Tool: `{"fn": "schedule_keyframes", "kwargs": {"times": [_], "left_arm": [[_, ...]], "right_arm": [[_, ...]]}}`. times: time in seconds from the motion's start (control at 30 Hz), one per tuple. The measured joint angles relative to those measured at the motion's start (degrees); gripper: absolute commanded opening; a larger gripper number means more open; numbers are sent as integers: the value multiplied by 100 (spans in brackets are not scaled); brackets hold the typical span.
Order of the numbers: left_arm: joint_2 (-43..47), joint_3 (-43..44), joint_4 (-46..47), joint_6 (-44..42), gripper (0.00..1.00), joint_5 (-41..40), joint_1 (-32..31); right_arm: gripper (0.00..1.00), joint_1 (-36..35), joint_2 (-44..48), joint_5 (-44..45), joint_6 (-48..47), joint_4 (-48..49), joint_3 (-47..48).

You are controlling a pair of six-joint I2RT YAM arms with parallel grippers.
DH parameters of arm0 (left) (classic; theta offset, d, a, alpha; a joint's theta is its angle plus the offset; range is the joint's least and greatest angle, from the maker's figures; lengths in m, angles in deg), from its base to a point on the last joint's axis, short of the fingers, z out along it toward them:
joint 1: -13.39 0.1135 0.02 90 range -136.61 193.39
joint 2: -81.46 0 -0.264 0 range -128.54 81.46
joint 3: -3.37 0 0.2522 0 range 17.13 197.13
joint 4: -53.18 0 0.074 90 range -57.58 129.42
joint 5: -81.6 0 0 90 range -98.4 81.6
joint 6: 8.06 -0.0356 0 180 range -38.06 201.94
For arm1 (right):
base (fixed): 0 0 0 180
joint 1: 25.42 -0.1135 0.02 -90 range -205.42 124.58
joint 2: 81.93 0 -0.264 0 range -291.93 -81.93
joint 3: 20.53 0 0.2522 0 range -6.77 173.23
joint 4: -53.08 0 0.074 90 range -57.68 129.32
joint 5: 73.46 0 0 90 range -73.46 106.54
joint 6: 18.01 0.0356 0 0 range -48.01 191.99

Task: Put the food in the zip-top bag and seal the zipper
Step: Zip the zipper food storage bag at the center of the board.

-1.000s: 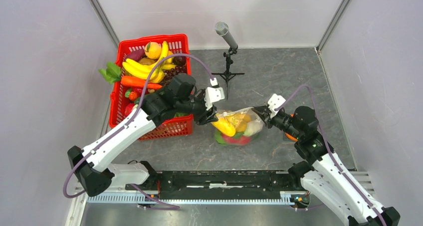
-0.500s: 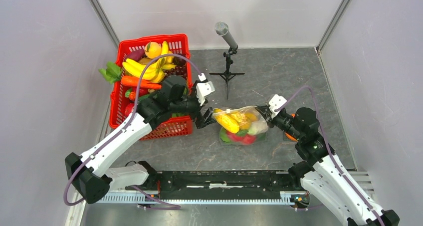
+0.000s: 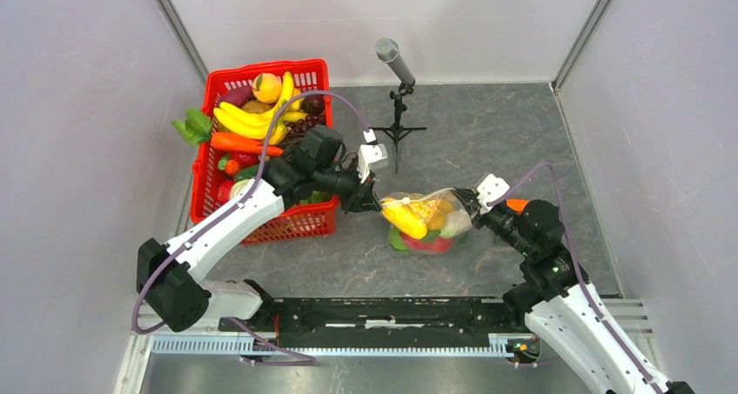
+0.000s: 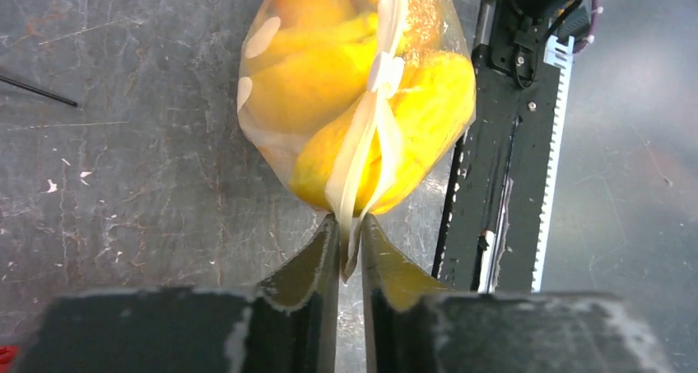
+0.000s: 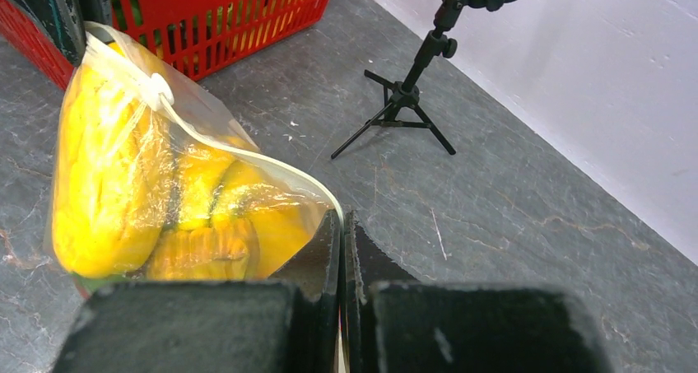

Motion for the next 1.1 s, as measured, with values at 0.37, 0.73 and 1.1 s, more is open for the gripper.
{"fn": "schedule_keyframes", "kwargs": {"times": [0.37, 0.73, 1.1], "left_arm": [[61, 52, -46, -24, 2, 118, 9], [-44, 2024, -752, 407, 2, -391, 2], [-481, 2841, -1816, 428, 2, -1108, -234]], "right_arm": [[0, 0, -17, -37, -11, 4, 0], [0, -9, -7, -1025, 275, 841, -107], [0, 24, -629, -599, 848, 1311, 393]]}}
